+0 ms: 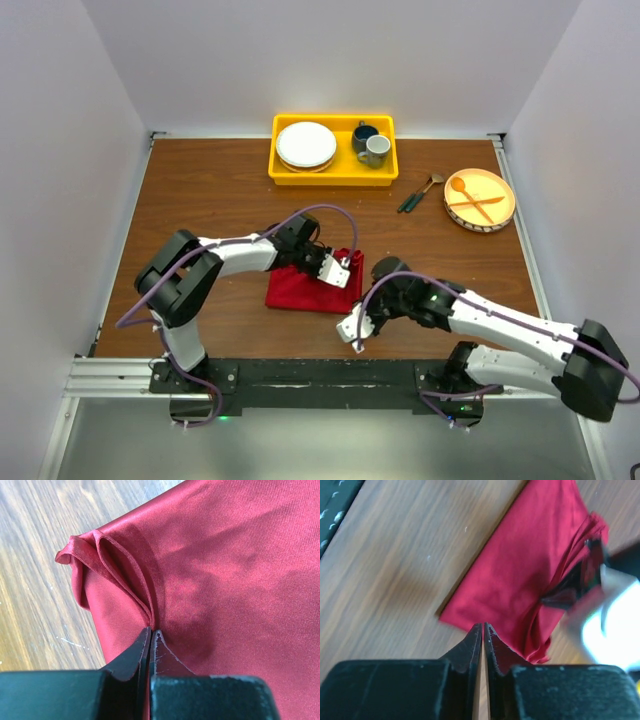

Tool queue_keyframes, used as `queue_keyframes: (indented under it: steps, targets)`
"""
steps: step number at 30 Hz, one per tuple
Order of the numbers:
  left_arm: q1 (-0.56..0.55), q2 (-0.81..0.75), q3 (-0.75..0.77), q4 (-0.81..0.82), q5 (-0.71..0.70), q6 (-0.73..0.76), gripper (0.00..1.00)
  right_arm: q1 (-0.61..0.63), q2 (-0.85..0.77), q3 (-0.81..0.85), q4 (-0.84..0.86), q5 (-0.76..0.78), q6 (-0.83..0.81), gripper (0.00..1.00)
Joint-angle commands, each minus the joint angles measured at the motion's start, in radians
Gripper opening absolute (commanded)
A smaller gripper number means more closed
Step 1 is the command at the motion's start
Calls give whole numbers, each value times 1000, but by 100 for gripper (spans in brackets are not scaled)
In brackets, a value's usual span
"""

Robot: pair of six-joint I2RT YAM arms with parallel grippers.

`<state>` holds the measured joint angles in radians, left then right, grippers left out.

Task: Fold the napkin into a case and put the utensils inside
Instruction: Smooth out the 2/3-rectangle-folded napkin at the center of the board.

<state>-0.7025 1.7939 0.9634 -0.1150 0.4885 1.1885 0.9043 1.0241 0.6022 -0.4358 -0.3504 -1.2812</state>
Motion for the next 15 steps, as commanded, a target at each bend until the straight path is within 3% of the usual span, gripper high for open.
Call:
queue_keyframes:
  steps: [1,4,8,11,15]
  targets:
    - [5,35,35,-66,33,-26,0,168,60,-31,267,285,132,4]
    - [3,39,43,-60,18,-52,0,280,135,-59,382,454,195,4]
    - [14,32,44,-75,-14,-84,0,292,244,-97,547,563,168,4]
    - [24,30,40,-95,-47,-128,0,292,312,-120,695,616,117,6]
    - [52,16,21,-112,-96,-156,0,292,310,-142,743,610,77,10]
